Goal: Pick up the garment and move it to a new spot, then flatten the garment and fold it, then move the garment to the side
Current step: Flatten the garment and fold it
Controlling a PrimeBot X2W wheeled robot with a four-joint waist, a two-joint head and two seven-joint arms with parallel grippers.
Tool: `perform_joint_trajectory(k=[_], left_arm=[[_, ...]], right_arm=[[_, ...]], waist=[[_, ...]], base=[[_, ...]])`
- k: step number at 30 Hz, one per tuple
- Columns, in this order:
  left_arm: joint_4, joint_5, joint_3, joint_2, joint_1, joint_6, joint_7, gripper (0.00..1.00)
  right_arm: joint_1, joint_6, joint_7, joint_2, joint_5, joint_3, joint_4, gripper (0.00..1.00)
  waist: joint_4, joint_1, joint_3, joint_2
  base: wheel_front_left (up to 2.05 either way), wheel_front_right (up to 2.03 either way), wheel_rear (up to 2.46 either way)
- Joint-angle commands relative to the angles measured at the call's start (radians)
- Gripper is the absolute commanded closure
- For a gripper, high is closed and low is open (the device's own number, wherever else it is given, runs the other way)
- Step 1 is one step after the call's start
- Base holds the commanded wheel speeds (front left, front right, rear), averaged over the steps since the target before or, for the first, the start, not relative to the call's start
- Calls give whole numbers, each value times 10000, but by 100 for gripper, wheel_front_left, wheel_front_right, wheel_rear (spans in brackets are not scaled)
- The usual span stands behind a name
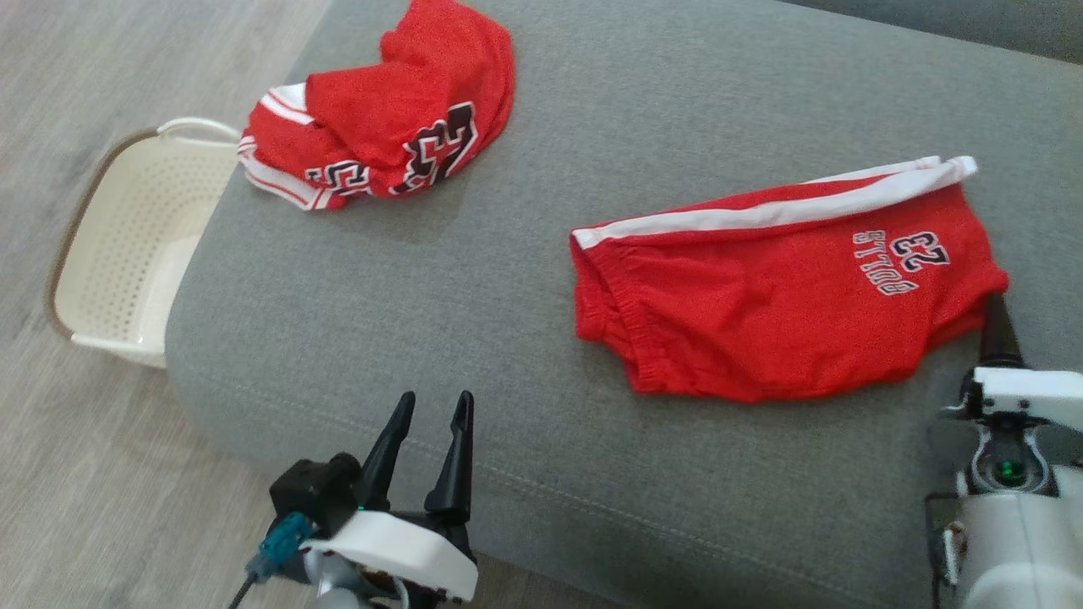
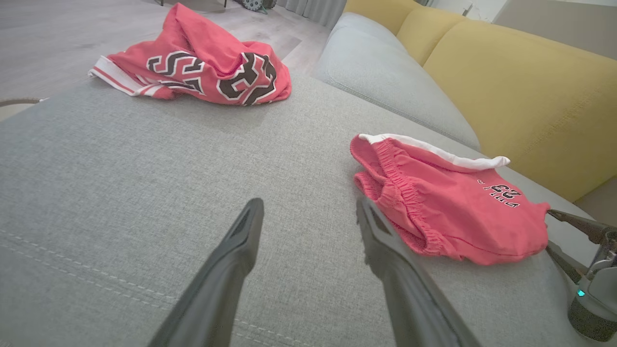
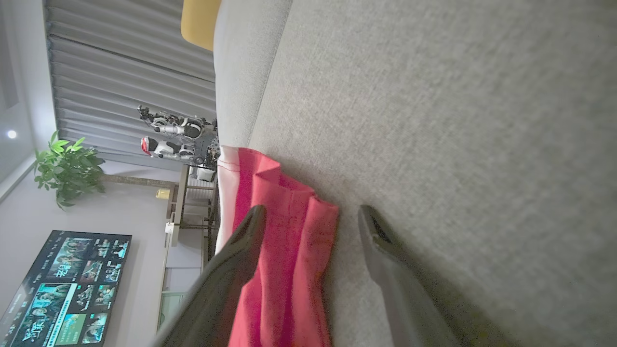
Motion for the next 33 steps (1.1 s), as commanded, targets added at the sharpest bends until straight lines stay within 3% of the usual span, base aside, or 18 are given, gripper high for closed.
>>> perform_joint_trajectory(k=[1,19,31,32,33], left_arm=[[-306,-60,212,-22,-350,67,-122,0],[-382,-115,72,-22,-369,216,-122,0],[-374,-330,-85,-22,-523,217,-122,0],[-361,-348,-94,-22,-532,221,-122,0],[-345,-363,-103,-22,-539,226,-122,0]], right_arm=[[-625,165,354,279,232,375,293,0],[-929,165,1128,417,285,1342,360,0],[-1925,165,719,327,-300,1735,1581,0],[-1990,165,667,302,-343,1743,1670,2],[-2042,165,558,262,-403,1760,1723,71]], waist=[[181,1,109,-1],[333,1,36,-1],[399,1,257,-1],[414,1,253,-1],[426,1,241,-1]], base=[[0,0,0],[0,0,0],[0,0,0],[0,0,0],[0,0,0]])
